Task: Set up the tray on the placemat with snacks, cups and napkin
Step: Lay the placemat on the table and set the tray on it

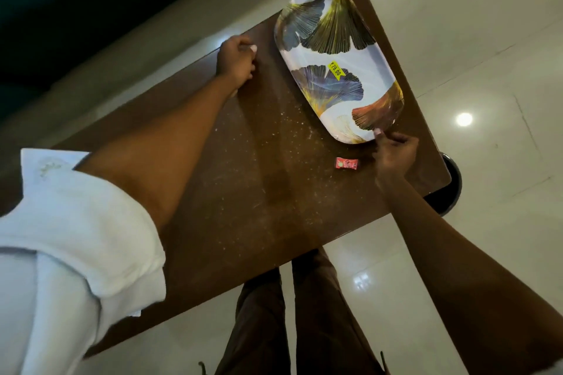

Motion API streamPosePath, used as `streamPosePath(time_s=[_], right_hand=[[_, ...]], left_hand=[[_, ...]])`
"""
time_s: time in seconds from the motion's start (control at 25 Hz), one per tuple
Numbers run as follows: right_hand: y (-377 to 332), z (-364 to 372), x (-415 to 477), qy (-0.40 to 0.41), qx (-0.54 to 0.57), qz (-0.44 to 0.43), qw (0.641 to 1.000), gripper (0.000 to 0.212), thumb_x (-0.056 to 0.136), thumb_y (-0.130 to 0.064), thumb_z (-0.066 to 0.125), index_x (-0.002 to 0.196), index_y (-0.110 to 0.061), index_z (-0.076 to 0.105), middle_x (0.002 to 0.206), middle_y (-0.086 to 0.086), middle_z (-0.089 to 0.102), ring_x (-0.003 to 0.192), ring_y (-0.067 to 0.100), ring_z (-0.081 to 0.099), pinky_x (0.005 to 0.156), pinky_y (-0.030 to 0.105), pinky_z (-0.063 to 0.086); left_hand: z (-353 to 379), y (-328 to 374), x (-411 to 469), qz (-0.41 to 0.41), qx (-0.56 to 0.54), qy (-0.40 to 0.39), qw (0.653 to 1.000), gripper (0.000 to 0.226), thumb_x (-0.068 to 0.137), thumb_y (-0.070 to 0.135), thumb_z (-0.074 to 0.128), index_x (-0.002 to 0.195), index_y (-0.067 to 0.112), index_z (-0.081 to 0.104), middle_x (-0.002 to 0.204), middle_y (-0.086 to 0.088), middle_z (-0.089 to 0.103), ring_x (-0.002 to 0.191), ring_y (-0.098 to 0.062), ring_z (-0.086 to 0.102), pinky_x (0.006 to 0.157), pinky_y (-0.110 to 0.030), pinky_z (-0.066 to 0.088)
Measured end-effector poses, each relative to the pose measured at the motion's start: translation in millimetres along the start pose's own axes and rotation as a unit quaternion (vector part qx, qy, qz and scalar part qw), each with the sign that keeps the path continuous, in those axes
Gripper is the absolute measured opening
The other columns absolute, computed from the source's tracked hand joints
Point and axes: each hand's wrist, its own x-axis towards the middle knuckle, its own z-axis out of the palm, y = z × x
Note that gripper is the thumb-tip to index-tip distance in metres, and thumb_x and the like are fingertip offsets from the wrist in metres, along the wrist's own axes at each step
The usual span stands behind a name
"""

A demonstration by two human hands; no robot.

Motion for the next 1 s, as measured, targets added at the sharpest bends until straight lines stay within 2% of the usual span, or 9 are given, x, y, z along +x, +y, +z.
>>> streamPosePath(time_s=[0.08,0.24,0.32,0.44,0.6,0.68,0.76,0.92,1.0], right_hand=[[-7,5,-14,0.009,-0.042,-0.086,0.995,0.046,0.086,-0.022,0.083,0.120,-0.004,0.057,0.107,0.008,0.069,0.089,0.013,0.064,0.086,0.029,0.058],[-23,51,-74,-0.104,-0.112,-0.196,0.969,0.045,0.091,-0.026,0.078,0.122,-0.001,0.057,0.108,0.008,0.065,0.094,0.017,0.061,0.084,0.021,0.051],[-25,81,-110,-0.149,-0.142,-0.209,0.956,0.041,0.093,-0.026,0.076,0.119,0.000,0.058,0.099,0.007,0.063,0.089,0.018,0.059,0.085,0.028,0.049],[-16,128,-167,-0.246,-0.199,-0.253,0.914,0.040,0.091,-0.031,0.078,0.115,-0.005,0.060,0.097,0.002,0.063,0.088,0.015,0.060,0.084,0.031,0.051],[13,191,-257,-0.370,-0.254,-0.303,0.841,0.045,0.091,-0.030,0.078,0.124,-0.006,0.060,0.114,0.008,0.066,0.097,0.018,0.062,0.085,0.034,0.055],[30,219,-297,-0.399,-0.277,-0.341,0.805,0.050,0.090,-0.031,0.079,0.131,-0.010,0.058,0.123,0.005,0.063,0.103,0.015,0.060,0.087,0.029,0.054],[44,247,-323,-0.422,-0.297,-0.360,0.777,0.056,0.089,-0.035,0.080,0.134,-0.012,0.056,0.121,-0.001,0.061,0.103,0.014,0.059,0.086,0.026,0.051],[75,308,-365,-0.460,-0.354,-0.353,0.734,0.051,0.085,-0.029,0.081,0.122,-0.009,0.053,0.089,-0.006,0.054,0.095,0.021,0.066,0.081,0.036,0.049],[82,335,-371,-0.442,-0.402,-0.402,0.694,0.061,0.081,-0.032,0.086,0.124,-0.005,0.053,0.103,0.003,0.058,0.099,0.024,0.061,0.084,0.037,0.050]], left_hand=[[-28,-41,-27,-0.023,-0.021,0.008,0.999,0.025,0.106,0.018,0.051,0.128,0.014,0.061,0.100,-0.006,0.063,0.067,-0.011,0.056,0.061,-0.028,0.051],[-115,-129,-89,-0.100,-0.062,0.098,0.988,0.030,0.107,0.020,0.050,0.133,0.009,0.061,0.100,-0.008,0.063,0.064,-0.012,0.056,0.056,-0.026,0.049],[-155,-167,-123,-0.126,-0.067,0.150,0.978,0.030,0.108,0.025,0.049,0.131,0.011,0.062,0.104,-0.009,0.069,0.077,-0.019,0.065,0.067,-0.032,0.057],[-199,-220,-170,-0.169,-0.085,0.227,0.955,0.031,0.107,0.028,0.048,0.128,0.012,0.065,0.124,-0.014,0.071,0.109,-0.033,0.071,0.098,-0.046,0.060],[-237,-301,-232,-0.239,-0.131,0.288,0.918,0.033,0.104,0.031,0.051,0.126,0.010,0.063,0.134,-0.017,0.061,0.116,-0.037,0.066,0.102,-0.050,0.057],[-245,-344,-260,-0.286,-0.118,0.332,0.891,0.037,0.104,0.034,0.055,0.131,0.009,0.060,0.140,-0.019,0.052,0.124,-0.037,0.060,0.104,-0.049,0.054],[-245,-378,-285,-0.355,-0.097,0.363,0.856,0.044,0.103,0.036,0.056,0.137,0.009,0.055,0.144,-0.019,0.048,0.133,-0.037,0.050,0.105,-0.052,0.051],[-233,-445,-333,-0.527,-0.126,0.368,0.756,0.064,0.096,0.046,0.063,0.143,0.007,0.043,0.150,-0.018,0.041,0.141,-0.038,0.041,0.110,-0.055,0.044],[-224,-466,-348,-0.587,-0.191,0.364,0.698,0.080,0.091,0.050,0.070,0.149,0.006,0.035,0.153,-0.018,0.037,0.143,-0.037,0.039,0.112,-0.052,0.041]])
